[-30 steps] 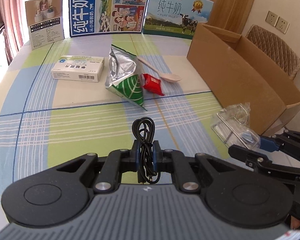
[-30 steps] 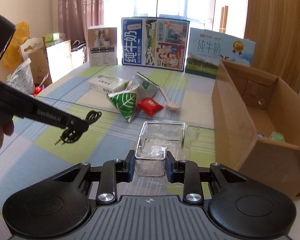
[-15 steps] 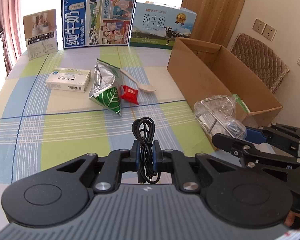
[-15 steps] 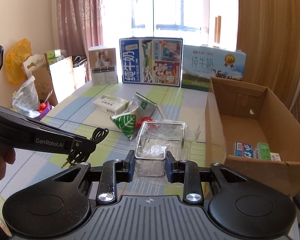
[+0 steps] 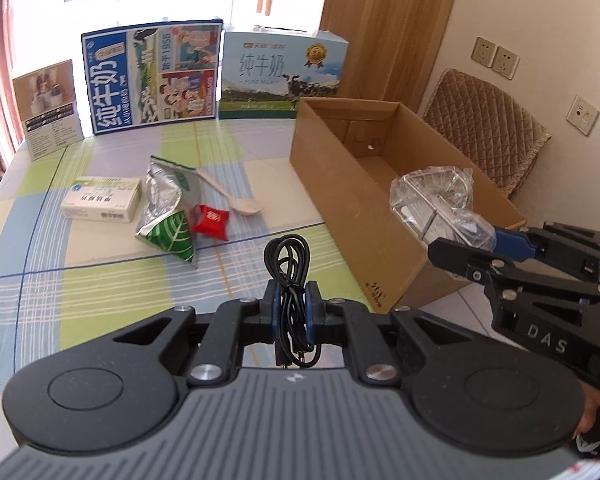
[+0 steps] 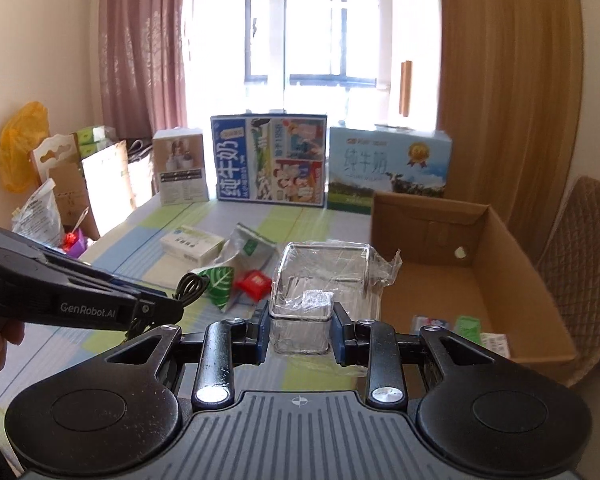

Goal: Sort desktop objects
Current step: 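Carry the cable with the left tool while the right tool carries the holder to the cardboard box, then open the right tool to drop the holder while the left tool releases the cable into the box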

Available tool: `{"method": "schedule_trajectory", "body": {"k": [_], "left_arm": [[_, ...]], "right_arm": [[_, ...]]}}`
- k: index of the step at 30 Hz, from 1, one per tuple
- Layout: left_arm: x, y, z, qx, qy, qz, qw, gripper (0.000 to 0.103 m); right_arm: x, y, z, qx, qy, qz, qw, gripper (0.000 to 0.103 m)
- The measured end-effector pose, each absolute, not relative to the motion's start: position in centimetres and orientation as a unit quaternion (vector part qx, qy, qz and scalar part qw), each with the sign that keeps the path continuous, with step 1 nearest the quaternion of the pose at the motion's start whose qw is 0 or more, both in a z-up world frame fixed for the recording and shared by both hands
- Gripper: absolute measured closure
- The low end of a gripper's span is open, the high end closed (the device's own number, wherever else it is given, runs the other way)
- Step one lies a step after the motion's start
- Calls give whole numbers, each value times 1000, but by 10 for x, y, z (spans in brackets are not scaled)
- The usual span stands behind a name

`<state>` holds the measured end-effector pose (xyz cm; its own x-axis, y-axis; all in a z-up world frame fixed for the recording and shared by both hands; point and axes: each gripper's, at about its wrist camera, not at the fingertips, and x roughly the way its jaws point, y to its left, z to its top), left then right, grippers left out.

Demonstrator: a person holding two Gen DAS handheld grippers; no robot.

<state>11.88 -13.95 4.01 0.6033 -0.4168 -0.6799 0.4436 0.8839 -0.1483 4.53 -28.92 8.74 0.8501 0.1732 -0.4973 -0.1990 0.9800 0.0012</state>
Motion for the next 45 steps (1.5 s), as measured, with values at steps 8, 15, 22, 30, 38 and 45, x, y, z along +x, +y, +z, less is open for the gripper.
{"method": "schedule_trajectory", "body": {"k": [8,15,22,30,38,45], "left_arm": [[121,-182,52,27,367,-271,889,94],[125,-219,63,38,359,-294,885,94],[131,-251,68,51,354,-313,880,94],[144,-277,60,61,361,-322,873,94],[157,-294,50,67,368,-324,869,94],[168,-301,43,65,372,-322,868,94]], "right_arm": [[49,-329,99,-31,254,73,964,76],[52,-360,101,-26,256,54,965,76],[54,-391,100,-23,257,41,965,76],[64,-420,93,-14,264,28,964,76],[81,-433,82,-4,274,30,961,76],[95,-438,75,0,281,34,959,76]]}}
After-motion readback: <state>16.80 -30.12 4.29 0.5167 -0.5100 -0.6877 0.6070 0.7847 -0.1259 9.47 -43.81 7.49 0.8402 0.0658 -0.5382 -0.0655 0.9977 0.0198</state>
